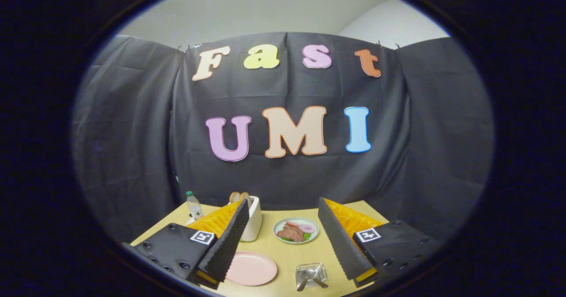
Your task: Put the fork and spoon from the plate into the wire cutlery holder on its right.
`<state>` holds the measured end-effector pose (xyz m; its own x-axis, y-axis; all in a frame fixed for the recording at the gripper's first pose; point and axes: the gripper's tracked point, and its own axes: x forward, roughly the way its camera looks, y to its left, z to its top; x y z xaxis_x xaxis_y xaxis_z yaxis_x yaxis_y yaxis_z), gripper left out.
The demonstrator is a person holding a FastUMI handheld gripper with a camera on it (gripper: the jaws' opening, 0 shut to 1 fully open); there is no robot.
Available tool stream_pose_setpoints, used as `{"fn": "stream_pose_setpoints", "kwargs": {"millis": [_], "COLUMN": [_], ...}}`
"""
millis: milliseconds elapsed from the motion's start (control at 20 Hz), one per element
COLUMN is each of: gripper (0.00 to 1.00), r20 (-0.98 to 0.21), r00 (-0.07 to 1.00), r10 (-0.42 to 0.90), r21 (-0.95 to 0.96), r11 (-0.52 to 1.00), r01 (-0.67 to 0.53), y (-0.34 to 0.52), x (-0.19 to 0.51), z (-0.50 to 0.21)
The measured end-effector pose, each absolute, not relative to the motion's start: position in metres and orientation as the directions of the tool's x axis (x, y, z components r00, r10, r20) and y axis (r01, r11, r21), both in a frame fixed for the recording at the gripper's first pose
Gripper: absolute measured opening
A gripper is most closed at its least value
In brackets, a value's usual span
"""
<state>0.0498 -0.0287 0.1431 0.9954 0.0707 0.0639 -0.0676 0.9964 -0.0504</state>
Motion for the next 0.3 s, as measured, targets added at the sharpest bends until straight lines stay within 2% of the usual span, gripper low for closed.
{"fn": "stream_pose_setpoints", "kwargs": {"millis": [300], "gripper": [0.99], "r20": [0.100], "r00": [0.994], "r10": [0.048], "r21": [-0.017], "r11": [0.999], "r01": [-0.046], "y": [-0.0252], "x": [0.0406], "z": [0.1395]}}
